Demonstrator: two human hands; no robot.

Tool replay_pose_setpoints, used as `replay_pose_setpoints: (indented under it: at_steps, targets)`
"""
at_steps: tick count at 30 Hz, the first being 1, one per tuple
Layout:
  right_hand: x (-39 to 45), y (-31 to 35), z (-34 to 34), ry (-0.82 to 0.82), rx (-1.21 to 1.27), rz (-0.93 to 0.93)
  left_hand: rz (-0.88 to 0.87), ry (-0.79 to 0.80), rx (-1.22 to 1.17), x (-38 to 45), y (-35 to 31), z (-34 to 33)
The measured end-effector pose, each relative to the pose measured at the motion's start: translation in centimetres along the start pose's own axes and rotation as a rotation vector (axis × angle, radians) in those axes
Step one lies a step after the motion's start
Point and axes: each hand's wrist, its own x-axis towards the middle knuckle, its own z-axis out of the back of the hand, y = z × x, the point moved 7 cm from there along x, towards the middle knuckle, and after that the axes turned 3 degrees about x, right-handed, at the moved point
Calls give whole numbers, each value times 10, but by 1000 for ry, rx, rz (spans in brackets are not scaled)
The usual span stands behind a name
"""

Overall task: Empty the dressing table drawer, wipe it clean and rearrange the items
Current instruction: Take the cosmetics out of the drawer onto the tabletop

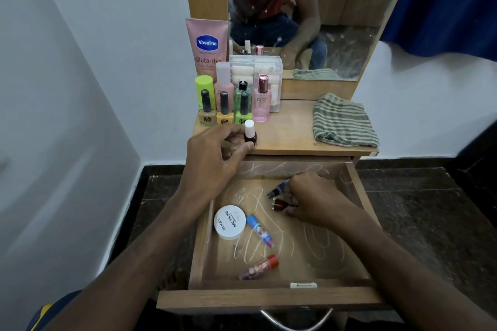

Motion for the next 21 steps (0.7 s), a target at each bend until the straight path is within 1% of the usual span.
replay_pose_setpoints:
  at_steps: [2,5,7,9,11,12,13,18,21]
  targets:
    - [-5,2,11,-30,86,37,10,-9,32,4,0,-5]
    - [-13,0,46,-147,267,34,37,-13,121,10,-1,-12]
    - [-17,-2,77,-290,343,27,44,-27,215,14,-3,-17]
    - [-18,-3,104,-460,468,59,70,-34,290,17,-2,-21]
    - [-12,-7,119,-597,553,73,97,-45,316,19,0,-23]
    - [-5,-10,120,-641,556,67,102,-50,321,19,1,-24]
    - [3,-13,119,-660,539,61,102,-55,325,19,2,-24]
    - [30,-25,103,-622,430,14,97,-53,330,20,2,-27]
    - [35,-29,111,-682,358,-10,92,-35,324,20,3,-27]
